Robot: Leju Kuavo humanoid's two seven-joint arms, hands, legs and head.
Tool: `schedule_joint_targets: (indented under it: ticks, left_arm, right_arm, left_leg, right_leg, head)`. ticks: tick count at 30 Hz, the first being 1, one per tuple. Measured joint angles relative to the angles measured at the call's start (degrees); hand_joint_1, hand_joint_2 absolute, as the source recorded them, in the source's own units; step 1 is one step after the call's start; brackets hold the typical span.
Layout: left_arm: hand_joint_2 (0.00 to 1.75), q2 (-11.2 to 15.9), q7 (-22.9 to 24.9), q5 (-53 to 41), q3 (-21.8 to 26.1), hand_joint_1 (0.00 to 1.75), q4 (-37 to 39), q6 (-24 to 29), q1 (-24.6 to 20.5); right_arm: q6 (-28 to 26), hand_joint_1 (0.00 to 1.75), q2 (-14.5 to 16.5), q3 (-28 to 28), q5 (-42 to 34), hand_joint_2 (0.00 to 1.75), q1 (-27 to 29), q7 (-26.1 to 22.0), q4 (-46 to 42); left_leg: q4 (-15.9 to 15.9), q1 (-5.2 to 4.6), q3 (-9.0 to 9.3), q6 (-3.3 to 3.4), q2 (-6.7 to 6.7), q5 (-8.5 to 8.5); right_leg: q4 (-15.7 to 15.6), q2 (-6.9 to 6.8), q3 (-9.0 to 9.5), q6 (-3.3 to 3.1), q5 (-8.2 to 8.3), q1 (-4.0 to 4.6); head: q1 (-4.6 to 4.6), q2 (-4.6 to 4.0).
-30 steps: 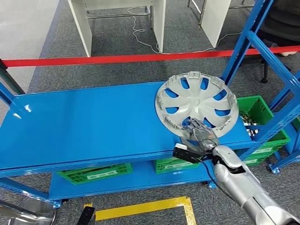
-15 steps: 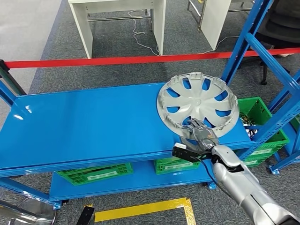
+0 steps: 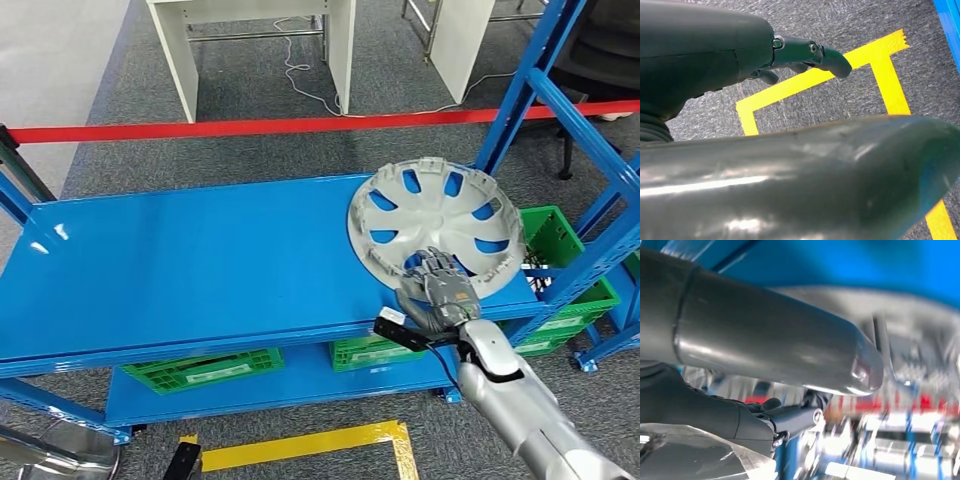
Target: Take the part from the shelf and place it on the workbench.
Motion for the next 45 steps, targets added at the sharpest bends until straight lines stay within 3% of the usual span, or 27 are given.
schedule_joint_targets:
  ticks: [3, 8, 12, 19, 45]
  left_arm:
    - [0.00, 0.02, -0.24, -0.21, 0.22, 0.00, 0.00, -0.01, 0.04]
    - [0.00, 0.05, -0.30, -0.56, 0.36, 0.00, 0.00, -0.02, 0.05]
    - [0.00, 0.15, -0.39, -0.72, 0.43, 0.00, 0.00, -0.02, 0.12]
    - [0.00, 0.30, -0.48, -0.88, 0.90, 0.00, 0.00, -0.02, 0.29]
    - [0.00, 0.69, -0.50, -2.14, 1.58, 0.00, 0.00, -0.24, 0.34]
  right_arm:
    - [-4.11, 0.00, 0.30, -2.09, 3.26, 0.00, 2.60, 0.62, -2.32]
    - [-5.83, 0.00, 0.72, -4.17, 4.43, 0.00, 4.96, 0.54, -4.52]
    - [-6.23, 0.00, 1.46, -5.86, 2.83, 1.75, 6.44, -0.84, -6.23]
    - [-2.44, 0.00, 2.13, -7.74, -1.25, 1.75, 8.08, -2.81, -8.73]
    - [2.15, 0.00, 2.28, -8.65, -2.69, 1.75, 9.35, -3.50, -10.50]
  left_leg:
    - [0.00, 0.01, -0.26, 0.00, -0.02, 0.00]
    - [0.01, 0.01, -0.55, 0.00, -0.02, 0.00]
    - [0.01, 0.01, -0.67, 0.00, -0.02, 0.00]
    - [0.01, 0.01, -0.72, 0.00, -0.01, 0.00]
    - [0.01, 0.01, -0.69, 0.00, 0.01, 0.00]
  right_leg:
    - [0.02, 0.01, -0.27, 0.00, 0.00, -0.02]
    - [0.03, 0.02, -0.58, -0.01, 0.00, -0.03]
    - [0.05, 0.02, -0.72, -0.01, 0.00, -0.03]
    - [0.07, 0.02, -0.79, -0.02, -0.01, -0.03]
    - [0.07, 0.07, -0.79, -0.02, -0.01, -0.02]
  head:
    - [0.00, 0.00]
    - [-0.01, 0.00]
    - [-0.02, 0.00]
    - [-0.01, 0.00]
    - [-0.01, 0.00]
